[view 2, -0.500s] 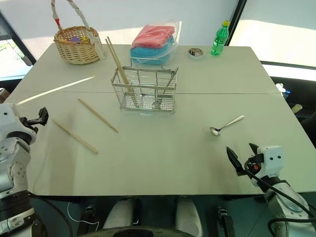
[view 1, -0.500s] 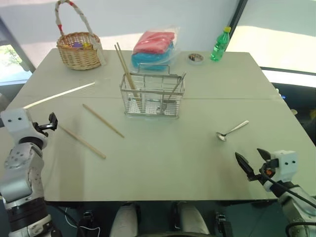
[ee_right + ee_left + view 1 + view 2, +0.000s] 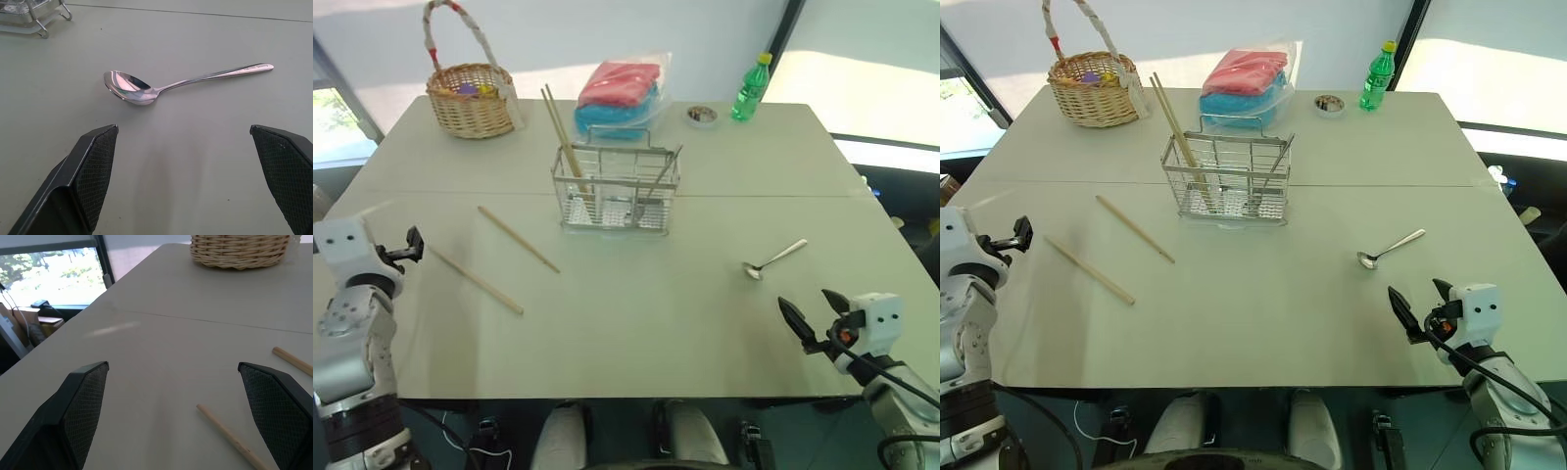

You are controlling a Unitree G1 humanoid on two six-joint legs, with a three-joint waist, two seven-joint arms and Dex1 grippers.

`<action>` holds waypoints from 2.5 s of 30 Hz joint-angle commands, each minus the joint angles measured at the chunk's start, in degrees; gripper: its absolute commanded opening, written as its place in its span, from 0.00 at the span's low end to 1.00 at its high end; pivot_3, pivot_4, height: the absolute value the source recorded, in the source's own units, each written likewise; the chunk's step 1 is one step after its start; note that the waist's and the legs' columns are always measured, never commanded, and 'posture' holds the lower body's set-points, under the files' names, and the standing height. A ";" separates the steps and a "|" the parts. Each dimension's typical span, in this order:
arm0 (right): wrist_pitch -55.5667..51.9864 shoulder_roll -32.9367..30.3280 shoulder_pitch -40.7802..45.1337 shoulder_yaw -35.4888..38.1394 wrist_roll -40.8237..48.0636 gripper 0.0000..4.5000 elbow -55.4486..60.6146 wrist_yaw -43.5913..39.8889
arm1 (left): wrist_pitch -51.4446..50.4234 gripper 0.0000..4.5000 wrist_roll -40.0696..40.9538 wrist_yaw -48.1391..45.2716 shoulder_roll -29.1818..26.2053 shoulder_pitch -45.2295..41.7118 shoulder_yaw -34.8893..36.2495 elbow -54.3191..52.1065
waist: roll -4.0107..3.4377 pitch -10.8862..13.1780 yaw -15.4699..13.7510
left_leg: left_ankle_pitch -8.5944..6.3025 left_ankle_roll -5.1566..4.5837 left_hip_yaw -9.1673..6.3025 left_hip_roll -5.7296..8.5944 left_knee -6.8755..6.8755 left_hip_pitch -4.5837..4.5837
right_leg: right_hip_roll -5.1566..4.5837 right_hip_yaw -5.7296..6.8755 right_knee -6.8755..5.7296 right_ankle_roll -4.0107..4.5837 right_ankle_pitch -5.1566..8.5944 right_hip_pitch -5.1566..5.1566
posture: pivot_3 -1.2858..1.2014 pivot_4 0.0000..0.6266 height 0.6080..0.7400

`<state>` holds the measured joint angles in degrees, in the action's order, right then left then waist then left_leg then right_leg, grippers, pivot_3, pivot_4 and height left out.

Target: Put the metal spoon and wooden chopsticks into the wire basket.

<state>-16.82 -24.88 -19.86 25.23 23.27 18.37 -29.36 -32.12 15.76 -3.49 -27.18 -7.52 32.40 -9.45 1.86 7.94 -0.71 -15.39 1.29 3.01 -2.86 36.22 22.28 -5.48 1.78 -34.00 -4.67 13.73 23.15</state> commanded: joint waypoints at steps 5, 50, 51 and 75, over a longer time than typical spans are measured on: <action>0.57 -0.60 0.78 0.38 0.05 1.00 0.32 0.29 | 0.13 1.00 0.40 -0.17 -0.96 -0.66 1.01 -1.39 | 0.00 0.00 -0.01 | 0.00 0.00 0.01 0.00 0.00 0.00 | 0.00 0.00 0.00 0.00 0.00 -0.01 | 0.52 0.24 0.87; 55.27 -32.24 72.30 -39.68 -34.62 1.00 -69.16 -44.49 | -6.82 1.00 18.16 -52.59 -8.78 -29.78 -36.90 -5.64 | -0.46 0.37 0.64 | 0.10 0.09 -0.02 0.00 0.16 -0.08 | 0.30 -0.07 0.00 -0.21 0.08 -0.29 | 0.52 0.24 0.87; 57.50 -32.06 73.96 -41.18 -36.65 1.00 -71.46 -44.30 | -6.86 1.00 18.16 -52.84 -8.60 -30.11 -36.95 -4.95 | -0.47 0.38 0.78 | 0.16 0.18 -0.02 0.00 0.15 -0.09 | 0.30 -0.07 -0.01 -0.21 0.08 -0.29 | 0.52 0.24 0.87; 64.57 -21.33 86.45 -51.17 -50.26 1.00 -90.28 -45.85 | -11.38 1.00 19.63 -57.34 -5.69 -35.84 -37.38 1.93 | -0.56 0.48 1.67 | 0.50 0.78 -0.06 -0.03 -0.03 -0.55 | 0.33 -0.10 -0.25 -0.41 -0.04 -0.55 | 0.52 0.24 0.87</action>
<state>47.86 -45.88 64.32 -26.34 -26.83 -71.66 -74.77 -42.52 34.30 -60.79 -32.40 -43.11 -5.34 -4.88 1.30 8.41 0.96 -14.90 2.04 2.95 -2.89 36.17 21.68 -5.15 1.68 -34.28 -5.08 13.69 22.58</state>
